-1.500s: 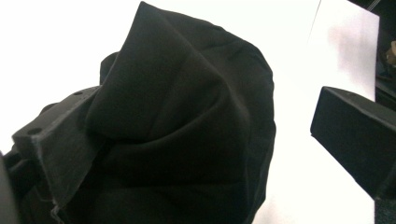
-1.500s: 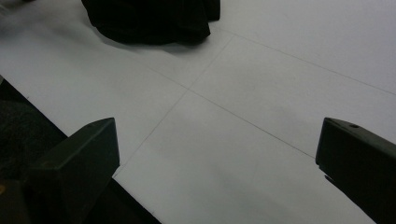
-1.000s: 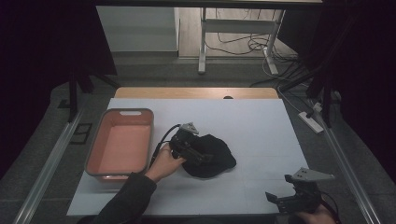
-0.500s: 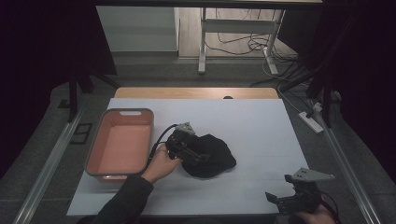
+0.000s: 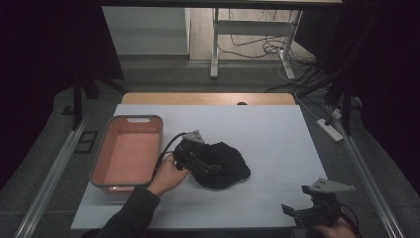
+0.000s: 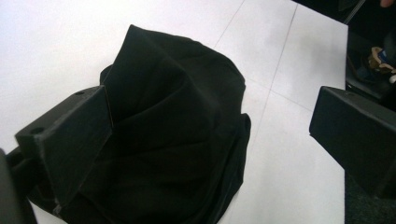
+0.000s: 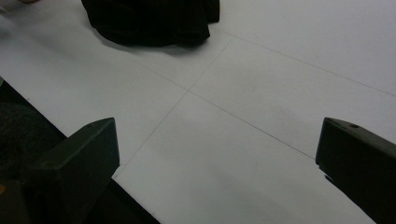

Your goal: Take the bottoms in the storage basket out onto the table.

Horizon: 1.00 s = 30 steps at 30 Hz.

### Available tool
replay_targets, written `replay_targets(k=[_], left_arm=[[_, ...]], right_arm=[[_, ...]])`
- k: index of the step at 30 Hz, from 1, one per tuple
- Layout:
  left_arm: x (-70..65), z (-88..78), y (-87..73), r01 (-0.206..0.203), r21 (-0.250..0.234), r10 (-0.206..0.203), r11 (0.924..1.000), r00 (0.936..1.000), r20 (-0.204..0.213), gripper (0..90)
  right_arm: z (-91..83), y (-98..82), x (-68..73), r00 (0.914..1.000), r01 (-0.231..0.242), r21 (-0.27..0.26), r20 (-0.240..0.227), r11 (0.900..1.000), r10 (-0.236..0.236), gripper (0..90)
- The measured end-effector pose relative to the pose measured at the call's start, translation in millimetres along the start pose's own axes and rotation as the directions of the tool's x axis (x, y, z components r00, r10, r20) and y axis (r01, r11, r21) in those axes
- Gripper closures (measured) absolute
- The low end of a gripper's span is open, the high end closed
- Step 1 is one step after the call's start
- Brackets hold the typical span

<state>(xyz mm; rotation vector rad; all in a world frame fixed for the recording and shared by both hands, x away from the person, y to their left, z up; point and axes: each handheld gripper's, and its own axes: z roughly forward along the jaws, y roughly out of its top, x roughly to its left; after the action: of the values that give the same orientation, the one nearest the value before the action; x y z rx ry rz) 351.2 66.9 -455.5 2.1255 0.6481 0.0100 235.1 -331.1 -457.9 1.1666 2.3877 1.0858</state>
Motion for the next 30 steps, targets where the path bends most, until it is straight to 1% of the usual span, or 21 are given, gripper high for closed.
replay_targets(k=[7, 11, 14, 21, 26, 30], left_arm=[[-2.1, -6.3, -1.2, -0.017, -0.027, 0.017, 0.9995, 0.9997, 0.016, 0.9], [-4.2, -8.5, -2.1, -0.037, -0.028, 0.037, 0.9989, 0.9993, 0.011, 0.7], [-5.3, -10.0, -2.5, -0.042, -0.027, 0.043, 0.9987, 0.9990, 0.015, 0.6], [-8.3, -16.3, -2.3, -0.021, -0.044, 0.022, 0.9988, 0.9994, 0.027, 0.3], [-9.8, -19.6, -4.5, -0.015, -0.046, 0.016, 0.9988, 0.9994, 0.030, 0.0], [-10.4, -22.2, -6.0, 0.001, -0.044, 0.001, 0.9990, 0.9996, 0.029, 0.0]], right_arm=[[0.0, -0.1, -0.1, 1.0000, 0.000, 0.000, 0.000, 1.000, 0.000, 0.0], [-0.1, -0.1, -0.1, 1.0000, 0.000, 0.000, 0.000, 1.000, 0.000, 0.0], [0.0, 0.0, 0.0, 1.0000, 0.000, 0.000, 0.000, 1.000, 0.000, 0.0], [-0.1, -0.1, -0.2, 1.0000, 0.000, -0.001, 0.001, 1.000, 0.000, 0.0], [-0.1, 0.0, 0.0, 1.0000, -0.001, -0.002, 0.001, 1.000, 0.001, 0.0], [-0.2, 0.0, -0.2, 1.0000, -0.001, -0.002, 0.000, 1.000, 0.001, 0.0]])
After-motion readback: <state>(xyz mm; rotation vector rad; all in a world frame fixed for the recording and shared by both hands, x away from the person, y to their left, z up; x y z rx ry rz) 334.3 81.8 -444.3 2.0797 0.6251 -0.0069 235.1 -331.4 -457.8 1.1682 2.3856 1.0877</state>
